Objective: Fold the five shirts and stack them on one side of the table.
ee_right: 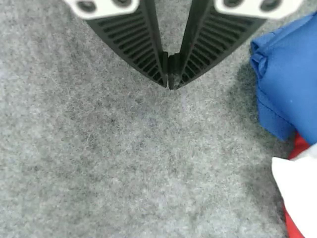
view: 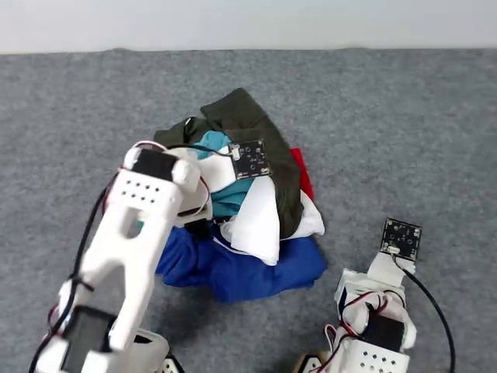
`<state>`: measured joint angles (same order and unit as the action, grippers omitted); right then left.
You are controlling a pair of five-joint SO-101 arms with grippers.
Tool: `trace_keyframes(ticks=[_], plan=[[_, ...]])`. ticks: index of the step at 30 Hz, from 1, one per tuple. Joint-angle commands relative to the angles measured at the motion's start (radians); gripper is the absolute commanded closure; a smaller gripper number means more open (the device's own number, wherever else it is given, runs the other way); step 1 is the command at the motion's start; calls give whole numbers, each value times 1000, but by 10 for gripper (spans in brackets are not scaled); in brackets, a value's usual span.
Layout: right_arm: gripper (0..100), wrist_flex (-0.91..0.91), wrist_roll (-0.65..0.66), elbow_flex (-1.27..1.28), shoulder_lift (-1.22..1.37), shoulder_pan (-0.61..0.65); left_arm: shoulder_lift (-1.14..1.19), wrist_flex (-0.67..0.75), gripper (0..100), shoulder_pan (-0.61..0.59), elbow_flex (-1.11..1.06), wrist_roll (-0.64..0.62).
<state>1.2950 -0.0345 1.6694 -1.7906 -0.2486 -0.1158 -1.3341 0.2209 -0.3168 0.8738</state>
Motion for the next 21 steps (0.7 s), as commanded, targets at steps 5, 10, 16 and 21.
trace_keyframes(ticks=[5, 10, 16, 21], plan=[[990, 4, -5, 14, -7, -7, 207, 152, 663, 12, 35, -29], [990, 4, -5, 14, -7, -7, 338, 216, 822, 12, 39, -29], [990, 4, -5, 14, -7, -7, 327, 153, 996, 17, 93, -28], [990, 4, -5, 14, -7, -7, 172, -6, 996, 20, 180, -28]])
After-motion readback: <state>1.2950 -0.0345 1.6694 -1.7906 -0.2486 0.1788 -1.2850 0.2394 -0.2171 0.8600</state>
